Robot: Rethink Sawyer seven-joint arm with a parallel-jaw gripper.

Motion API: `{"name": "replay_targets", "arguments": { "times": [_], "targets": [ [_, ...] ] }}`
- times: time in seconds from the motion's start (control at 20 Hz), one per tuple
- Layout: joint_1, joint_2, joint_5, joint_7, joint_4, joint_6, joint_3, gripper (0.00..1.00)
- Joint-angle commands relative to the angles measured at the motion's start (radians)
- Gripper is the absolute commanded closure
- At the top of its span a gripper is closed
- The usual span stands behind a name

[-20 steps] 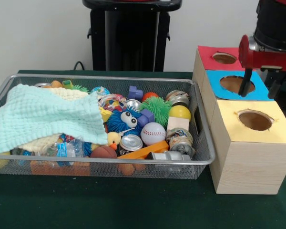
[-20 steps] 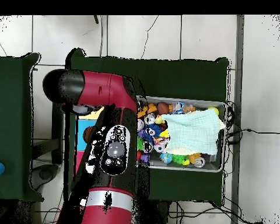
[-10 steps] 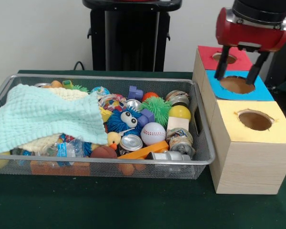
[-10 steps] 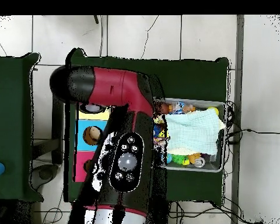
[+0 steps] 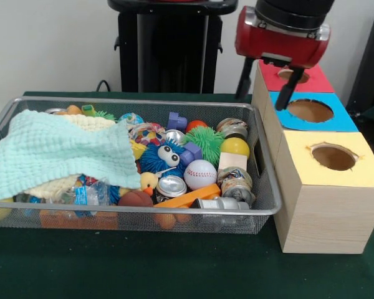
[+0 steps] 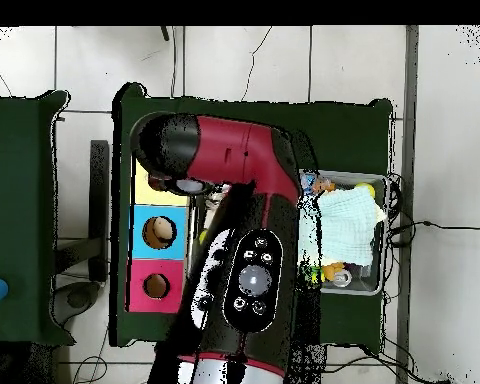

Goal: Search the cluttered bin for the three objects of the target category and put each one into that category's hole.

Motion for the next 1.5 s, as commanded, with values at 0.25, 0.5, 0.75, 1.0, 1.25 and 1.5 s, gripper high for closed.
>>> {"name": "replay_targets", "arguments": {
  "times": [0.25,0.5,0.75,1.0,1.25,1.5],
  "targets": [
    [-0.071,0.001,-0.094,0.008,0.146,-0.019,0.059,0.0],
    [-0.092,-0.012,-0.117,-0.011,0.159,-0.016,0.069,0.0],
    [-0.114,-0.01,-0.138,-0.028,0.152,-0.008,0.08,0.0],
    [-0.141,-0.004,-0.161,-0.051,0.147,-0.017,0.09,0.0],
    [-0.166,0.017,-0.178,-0.066,0.117,0.001,0.105,0.0],
    [-0.188,0.037,-0.186,-0.061,0.099,0.006,0.118,0.0]
  ]
}}
